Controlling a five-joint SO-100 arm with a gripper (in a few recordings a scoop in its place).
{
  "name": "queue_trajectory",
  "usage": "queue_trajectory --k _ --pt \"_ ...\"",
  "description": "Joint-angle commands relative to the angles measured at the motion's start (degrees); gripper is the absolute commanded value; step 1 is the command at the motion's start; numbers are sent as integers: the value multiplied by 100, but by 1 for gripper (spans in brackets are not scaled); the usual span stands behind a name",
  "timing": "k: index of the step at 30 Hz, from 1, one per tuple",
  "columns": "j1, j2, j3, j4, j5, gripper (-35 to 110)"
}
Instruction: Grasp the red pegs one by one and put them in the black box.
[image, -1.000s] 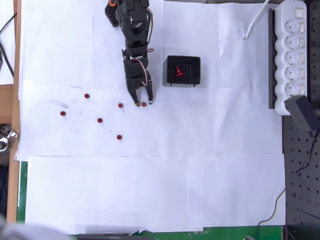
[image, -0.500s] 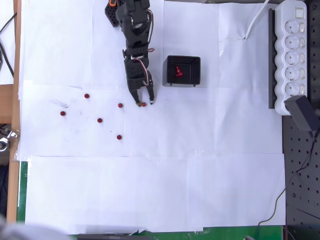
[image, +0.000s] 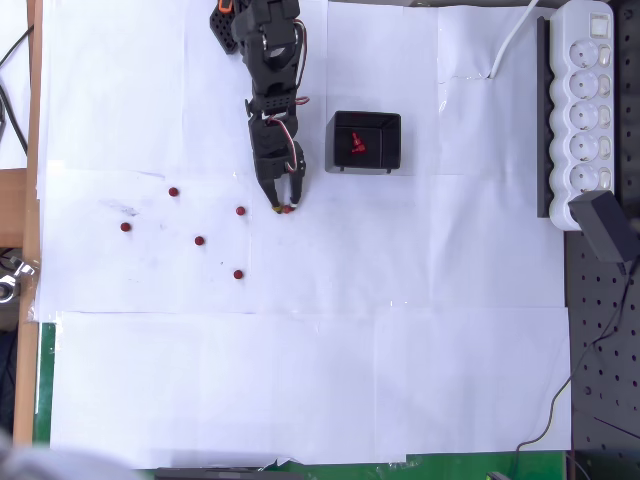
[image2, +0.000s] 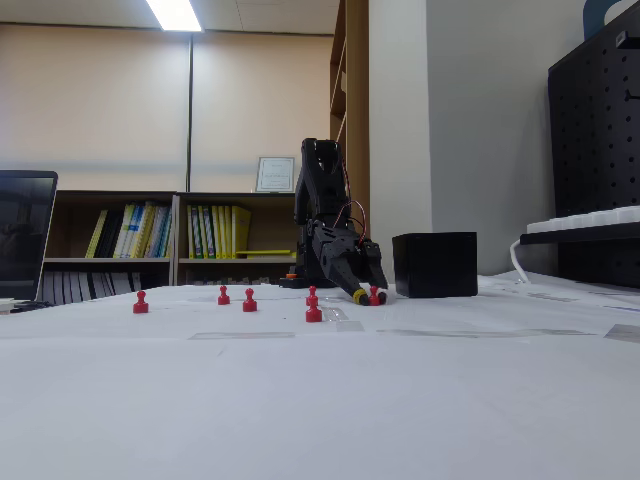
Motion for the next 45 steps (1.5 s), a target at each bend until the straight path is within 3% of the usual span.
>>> queue_trajectory --k 1,4,9,11,15,19,23,30,38,45 --pt "-105 -510 369 686 -237 0" --pt "-114 -1371 940 2681 -606 0" --pt "-501 -2206 3630 8288 -1573 0" --pt "-809 -2180 4957 9967 -2083 0" --pt "-1582 -1494 7928 12445 -2979 0" --pt "-2329 -861 9932 13966 -3366 0" --pt "-2751 -694 10301 14177 -3700 0" --pt "-3094 -396 9026 14115 -3577 0" --pt "-2962 141 7365 12410 -3076 0" --pt "-3050 246 7207 12234 -2962 4"
